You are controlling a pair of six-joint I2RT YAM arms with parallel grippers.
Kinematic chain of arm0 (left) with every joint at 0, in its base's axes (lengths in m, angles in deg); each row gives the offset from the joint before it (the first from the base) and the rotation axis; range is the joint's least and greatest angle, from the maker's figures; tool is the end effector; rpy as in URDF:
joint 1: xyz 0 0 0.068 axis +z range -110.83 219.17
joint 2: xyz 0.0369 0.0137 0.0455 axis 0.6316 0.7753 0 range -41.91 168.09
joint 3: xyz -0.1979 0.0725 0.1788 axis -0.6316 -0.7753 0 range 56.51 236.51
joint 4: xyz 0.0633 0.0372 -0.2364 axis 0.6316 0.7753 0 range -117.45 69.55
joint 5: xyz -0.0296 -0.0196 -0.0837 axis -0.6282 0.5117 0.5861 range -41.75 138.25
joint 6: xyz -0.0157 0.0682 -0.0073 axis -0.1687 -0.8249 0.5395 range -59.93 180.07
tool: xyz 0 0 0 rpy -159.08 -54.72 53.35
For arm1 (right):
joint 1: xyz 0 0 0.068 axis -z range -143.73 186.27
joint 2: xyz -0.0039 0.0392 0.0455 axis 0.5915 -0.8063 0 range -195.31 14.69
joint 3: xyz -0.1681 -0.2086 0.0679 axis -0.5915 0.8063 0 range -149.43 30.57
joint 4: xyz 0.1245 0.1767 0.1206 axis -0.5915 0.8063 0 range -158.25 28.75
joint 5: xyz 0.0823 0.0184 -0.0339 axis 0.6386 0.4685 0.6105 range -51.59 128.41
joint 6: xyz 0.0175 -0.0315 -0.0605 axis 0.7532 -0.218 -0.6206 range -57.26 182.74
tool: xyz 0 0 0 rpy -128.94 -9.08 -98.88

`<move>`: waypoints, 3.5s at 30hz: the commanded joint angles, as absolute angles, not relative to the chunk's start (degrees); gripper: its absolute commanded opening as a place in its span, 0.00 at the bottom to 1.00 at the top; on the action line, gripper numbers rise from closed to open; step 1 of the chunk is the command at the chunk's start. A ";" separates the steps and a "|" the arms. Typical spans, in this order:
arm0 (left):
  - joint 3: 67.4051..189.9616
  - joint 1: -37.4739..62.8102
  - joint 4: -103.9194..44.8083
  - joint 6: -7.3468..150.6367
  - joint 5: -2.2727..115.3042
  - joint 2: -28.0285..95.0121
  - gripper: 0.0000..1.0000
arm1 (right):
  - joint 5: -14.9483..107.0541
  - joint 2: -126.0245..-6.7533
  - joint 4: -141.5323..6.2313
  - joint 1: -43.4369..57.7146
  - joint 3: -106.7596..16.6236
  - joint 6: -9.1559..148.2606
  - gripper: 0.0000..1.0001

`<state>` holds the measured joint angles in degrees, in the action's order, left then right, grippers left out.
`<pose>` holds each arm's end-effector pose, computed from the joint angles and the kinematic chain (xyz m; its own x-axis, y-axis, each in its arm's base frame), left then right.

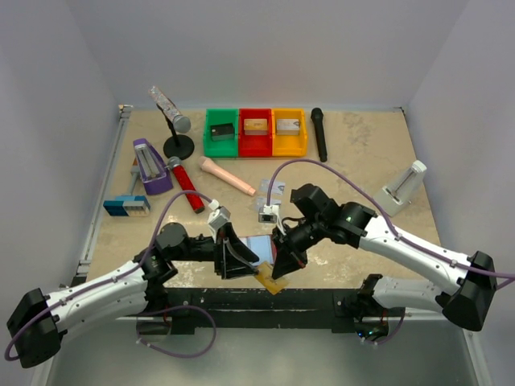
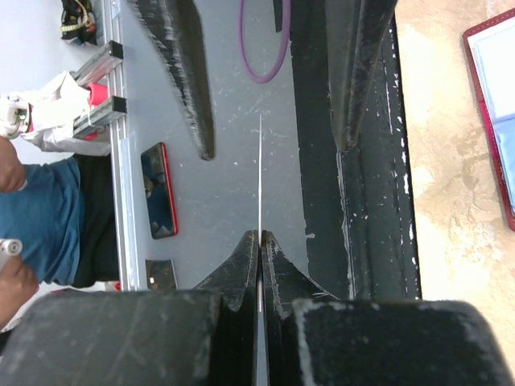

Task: Take the credit cards out of the card holder
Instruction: Remove the credit card from the card holder, then move to the corner of the board.

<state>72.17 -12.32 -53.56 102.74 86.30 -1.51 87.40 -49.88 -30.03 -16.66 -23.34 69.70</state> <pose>0.0779 -0.1546 0.2480 -0.6669 -0.0193 -0.7449 0.7451 -0.0066 -0.6669 0.0953 0.1985 0.2874 -0.5505 -0.5968 -0.5838 -0.7616 0.0726 0.6440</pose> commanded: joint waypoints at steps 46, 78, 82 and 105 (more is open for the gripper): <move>71.37 4.88 -38.88 112.97 53.97 5.96 0.00 | 58.02 -31.02 -27.99 -7.15 -20.51 81.54 0.62; 81.39 21.24 -62.43 117.64 66.01 43.86 0.00 | 63.20 -27.76 -35.11 -7.24 -12.68 84.89 0.62; 82.00 22.38 -62.08 116.93 66.53 44.92 0.06 | 63.20 -28.55 -35.20 -7.24 -12.50 84.71 0.63; 88.06 23.61 -36.62 108.15 61.36 30.09 0.58 | 60.48 -29.69 -32.65 -7.24 -12.76 84.18 0.62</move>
